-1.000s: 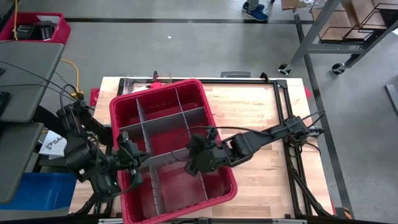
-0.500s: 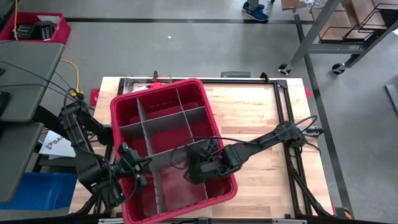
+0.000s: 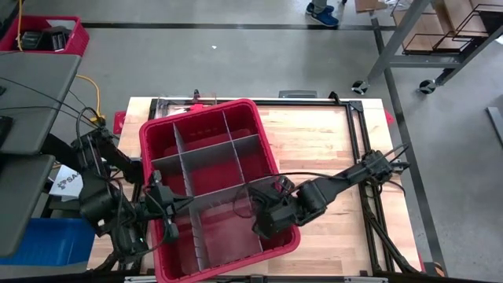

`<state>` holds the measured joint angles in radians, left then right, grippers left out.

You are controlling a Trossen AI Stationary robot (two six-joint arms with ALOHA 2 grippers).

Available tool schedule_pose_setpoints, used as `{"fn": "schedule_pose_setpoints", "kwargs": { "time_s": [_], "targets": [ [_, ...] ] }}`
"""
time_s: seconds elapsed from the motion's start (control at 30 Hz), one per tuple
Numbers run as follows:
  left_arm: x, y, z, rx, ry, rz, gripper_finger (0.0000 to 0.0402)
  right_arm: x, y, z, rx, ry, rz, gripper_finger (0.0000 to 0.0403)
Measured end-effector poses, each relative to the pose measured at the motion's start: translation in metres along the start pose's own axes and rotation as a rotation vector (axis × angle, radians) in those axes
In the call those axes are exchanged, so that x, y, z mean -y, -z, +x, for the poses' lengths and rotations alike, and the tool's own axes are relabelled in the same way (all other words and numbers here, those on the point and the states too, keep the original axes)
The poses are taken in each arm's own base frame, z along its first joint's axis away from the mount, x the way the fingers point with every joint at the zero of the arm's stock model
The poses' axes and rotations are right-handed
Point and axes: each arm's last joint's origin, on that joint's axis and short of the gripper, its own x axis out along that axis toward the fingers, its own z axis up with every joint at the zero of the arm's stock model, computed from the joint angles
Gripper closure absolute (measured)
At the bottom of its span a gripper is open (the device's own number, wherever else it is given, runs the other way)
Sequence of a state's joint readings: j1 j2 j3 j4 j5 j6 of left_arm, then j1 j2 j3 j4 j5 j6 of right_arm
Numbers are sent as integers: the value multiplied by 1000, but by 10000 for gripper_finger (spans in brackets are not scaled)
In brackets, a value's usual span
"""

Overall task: Sort blocks
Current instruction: Assemble the bin divider into the red bin

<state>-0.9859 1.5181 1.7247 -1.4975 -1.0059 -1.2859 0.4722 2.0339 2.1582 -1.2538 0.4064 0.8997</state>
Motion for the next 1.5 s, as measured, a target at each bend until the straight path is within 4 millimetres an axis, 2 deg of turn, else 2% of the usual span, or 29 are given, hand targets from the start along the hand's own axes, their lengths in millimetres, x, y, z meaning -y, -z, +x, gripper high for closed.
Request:
{"fn": "schedule_pose_setpoints", "kwargs": {
  "time_s": [0.2, 0.37, 0.6, 0.73, 0.93, 1.03, 1.13, 1.27, 1.4, 1.5],
  "targets": [
    [-4, -19, -5, 51, 0, 47, 401, 0, 2, 34, -29, 111, -37, 403],
    [-4, -21, -5, 54, -1, 60, 401, 2, 0, 62, 7, 210, -43, 403],
    [-5, -20, -5, 54, -1, 63, 401, -4, -7, 72, 28, 140, -19, 403],
    [-5, -19, -6, 36, 1, 82, 402, -8, -7, 62, 20, 90, -25, 403],
    [-9, -17, -6, 20, -21, 106, 401, -18, -14, 23, -29, -71, -100, 403],
    [-9, -16, -7, 3, -11, 114, 401, -22, -21, -3, 130, -80, -95, 403],
    [-8, -9, -8, -30, 2, 143, 401, -18, -27, -20, 304, -12, -41, 403],
    [-5, 9, -3, -37, -17, 147, 402, -14, -29, -14, 393, 103, 33, 403],
    [-4, 26, 7, -47, -61, 53, 402, -12, -33, -4, 397, 128, 77, 403],
    [-4, 39, 11, -55, -81, 2, 402, -19, -27, 15, 348, 129, 54, 403]
  ]
}}
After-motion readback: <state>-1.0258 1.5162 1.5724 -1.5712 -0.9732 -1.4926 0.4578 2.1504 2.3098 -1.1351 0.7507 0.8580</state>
